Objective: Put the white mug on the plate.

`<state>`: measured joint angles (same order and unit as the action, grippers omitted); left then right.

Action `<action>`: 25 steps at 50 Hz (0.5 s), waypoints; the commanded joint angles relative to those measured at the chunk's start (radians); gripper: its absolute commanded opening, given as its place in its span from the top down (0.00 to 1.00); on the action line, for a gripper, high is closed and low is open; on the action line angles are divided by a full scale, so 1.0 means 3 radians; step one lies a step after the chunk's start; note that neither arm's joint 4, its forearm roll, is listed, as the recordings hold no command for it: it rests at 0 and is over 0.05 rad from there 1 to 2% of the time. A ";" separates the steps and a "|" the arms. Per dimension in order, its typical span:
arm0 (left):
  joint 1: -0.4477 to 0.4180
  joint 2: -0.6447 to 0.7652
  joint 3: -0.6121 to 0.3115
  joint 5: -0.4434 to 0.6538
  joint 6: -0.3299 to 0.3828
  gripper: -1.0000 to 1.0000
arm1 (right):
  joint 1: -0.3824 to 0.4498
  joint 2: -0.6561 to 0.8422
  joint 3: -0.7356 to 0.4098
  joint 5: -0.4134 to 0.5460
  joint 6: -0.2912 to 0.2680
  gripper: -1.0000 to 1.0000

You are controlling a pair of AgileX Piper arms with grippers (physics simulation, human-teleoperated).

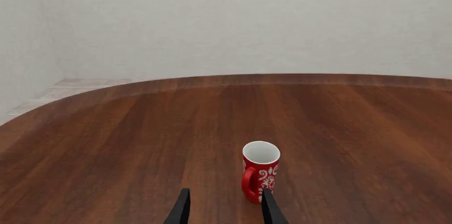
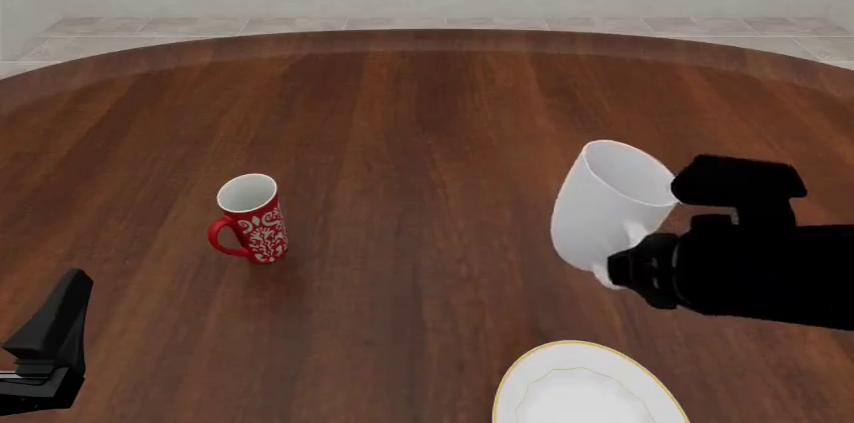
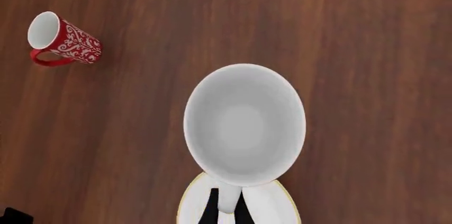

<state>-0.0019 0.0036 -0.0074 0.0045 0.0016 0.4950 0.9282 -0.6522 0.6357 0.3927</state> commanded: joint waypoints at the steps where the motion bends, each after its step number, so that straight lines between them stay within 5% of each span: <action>1: 0.0000 0.0000 0.0000 0.0000 -0.0001 0.00 | 0.0030 -0.0505 0.0098 0.0372 -0.0029 1.00; 8: 0.0000 0.0000 0.0000 0.0000 0.0000 0.00 | 0.0110 -0.0672 0.0122 0.0506 -0.0061 1.00; 12: 0.0000 0.0000 0.0000 0.0000 0.0000 0.00 | 0.0093 -0.0789 0.0094 0.0595 -0.0248 1.00; 25: 0.0000 0.0000 0.0000 0.0000 0.0000 0.00 | 0.0227 -0.0943 0.0274 0.0657 -0.0246 1.00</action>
<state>-0.0019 0.0036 -0.0074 0.0045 0.0016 0.5402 0.6920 -0.5977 0.8086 0.3308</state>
